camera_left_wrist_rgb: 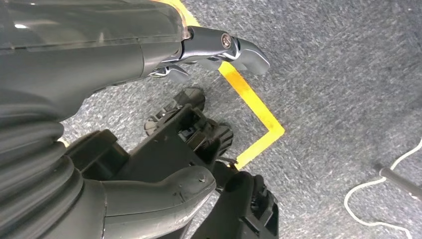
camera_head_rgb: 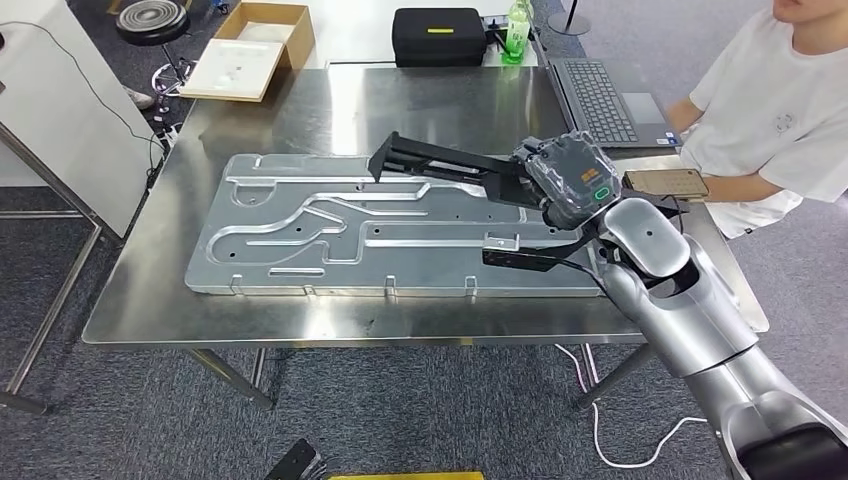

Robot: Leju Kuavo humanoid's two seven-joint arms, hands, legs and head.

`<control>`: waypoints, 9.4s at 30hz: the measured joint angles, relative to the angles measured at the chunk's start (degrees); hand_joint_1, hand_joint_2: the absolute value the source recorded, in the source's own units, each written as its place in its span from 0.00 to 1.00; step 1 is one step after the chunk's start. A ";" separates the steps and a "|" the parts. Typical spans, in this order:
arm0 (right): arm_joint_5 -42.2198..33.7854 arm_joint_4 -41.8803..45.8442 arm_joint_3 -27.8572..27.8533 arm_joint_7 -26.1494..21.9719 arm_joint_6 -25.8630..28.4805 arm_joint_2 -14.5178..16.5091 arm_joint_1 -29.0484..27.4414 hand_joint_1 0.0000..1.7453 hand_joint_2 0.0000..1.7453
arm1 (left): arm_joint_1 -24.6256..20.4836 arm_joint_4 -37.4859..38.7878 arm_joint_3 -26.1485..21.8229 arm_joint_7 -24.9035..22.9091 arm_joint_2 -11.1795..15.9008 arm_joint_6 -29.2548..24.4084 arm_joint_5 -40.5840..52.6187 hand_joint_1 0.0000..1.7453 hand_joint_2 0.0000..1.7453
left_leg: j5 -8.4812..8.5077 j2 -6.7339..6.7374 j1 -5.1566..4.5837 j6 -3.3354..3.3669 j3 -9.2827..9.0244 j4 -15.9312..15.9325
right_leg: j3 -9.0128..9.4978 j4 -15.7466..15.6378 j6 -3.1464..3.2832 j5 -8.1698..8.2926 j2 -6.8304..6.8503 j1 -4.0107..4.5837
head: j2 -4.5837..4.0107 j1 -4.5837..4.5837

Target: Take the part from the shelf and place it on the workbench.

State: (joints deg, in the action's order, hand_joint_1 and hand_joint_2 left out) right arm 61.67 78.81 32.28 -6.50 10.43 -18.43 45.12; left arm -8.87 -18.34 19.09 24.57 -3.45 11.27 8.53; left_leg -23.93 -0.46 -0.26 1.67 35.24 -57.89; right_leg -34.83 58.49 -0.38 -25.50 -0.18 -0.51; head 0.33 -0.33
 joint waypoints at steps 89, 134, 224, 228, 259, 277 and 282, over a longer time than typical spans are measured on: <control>-21.30 -21.86 -18.51 17.56 -9.55 4.94 0.82 0.00 1.00 | 2.97 0.96 -2.66 -0.40 0.38 -5.10 -1.14 0.00 0.00 | -2.37 0.06 0.27 -1.08 2.80 -7.20 | 0.01 0.31 1.16 0.19 0.33 0.04 | 0.00 -0.01; -9.60 22.16 -11.40 -10.25 10.64 9.62 -14.90 0.00 0.00 | 2.49 1.09 -2.32 1.23 0.72 -3.03 2.73 0.00 0.00 | -1.04 -1.58 0.61 0.80 -1.34 -0.19 | -4.96 11.76 -1.26 -4.21 -0.13 -0.89 | 0.00 -0.05; -11.74 28.23 0.82 -10.20 13.11 10.26 -15.44 0.00 0.00 | 3.64 3.99 -8.09 -11.05 3.61 -6.88 -0.96 0.00 0.00 | -0.61 -1.55 0.47 0.95 -1.00 0.16 | -5.06 15.71 -1.06 -9.20 0.50 -0.31 | 0.00 0.43; -11.66 28.01 0.94 -10.20 13.09 10.21 -15.50 0.00 0.00 | 3.91 4.29 -8.59 -11.17 3.59 -6.71 -1.16 0.00 0.00 | -0.99 -4.68 0.45 0.55 -0.87 -0.63 | -1.53 5.88 -0.50 -2.26 -2.00 -0.48 | 0.00 0.43; -12.15 27.36 1.91 -10.96 11.49 9.90 -13.26 0.00 0.00 | 3.00 4.45 -8.99 -7.57 4.24 -8.00 2.91 0.00 0.00 | -0.30 -4.50 0.74 0.26 -0.10 -0.71 | -0.56 5.00 -0.27 -2.51 -2.20 -0.63 | 0.00 0.55; -13.13 27.29 1.93 -12.61 13.38 9.81 -12.11 0.00 0.00 | 3.40 4.44 -8.99 -5.42 3.52 -9.93 3.32 0.00 0.00 | -0.56 4.73 0.30 -1.40 0.27 -0.89 | 3.01 0.14 0.33 -2.68 6.21 0.17 | 0.00 0.66; -13.15 27.23 1.93 -12.63 13.79 9.81 -11.89 0.00 0.00 | 3.54 4.44 -8.99 -5.77 3.04 -10.33 3.63 0.00 0.00 | 0.00 1.38 0.81 0.38 -0.07 0.01 | 1.75 4.32 -1.01 -6.04 2.90 -0.22 | 0.00 0.63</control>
State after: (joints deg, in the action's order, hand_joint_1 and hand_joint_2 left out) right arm 48.52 106.03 34.21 -19.12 24.22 -8.62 33.23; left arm -5.33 -13.90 10.10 18.80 -0.41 0.93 12.16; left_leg -23.93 0.92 0.56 2.05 35.17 -57.88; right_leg -33.08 62.81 -1.39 -31.54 2.71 -0.74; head 0.33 0.30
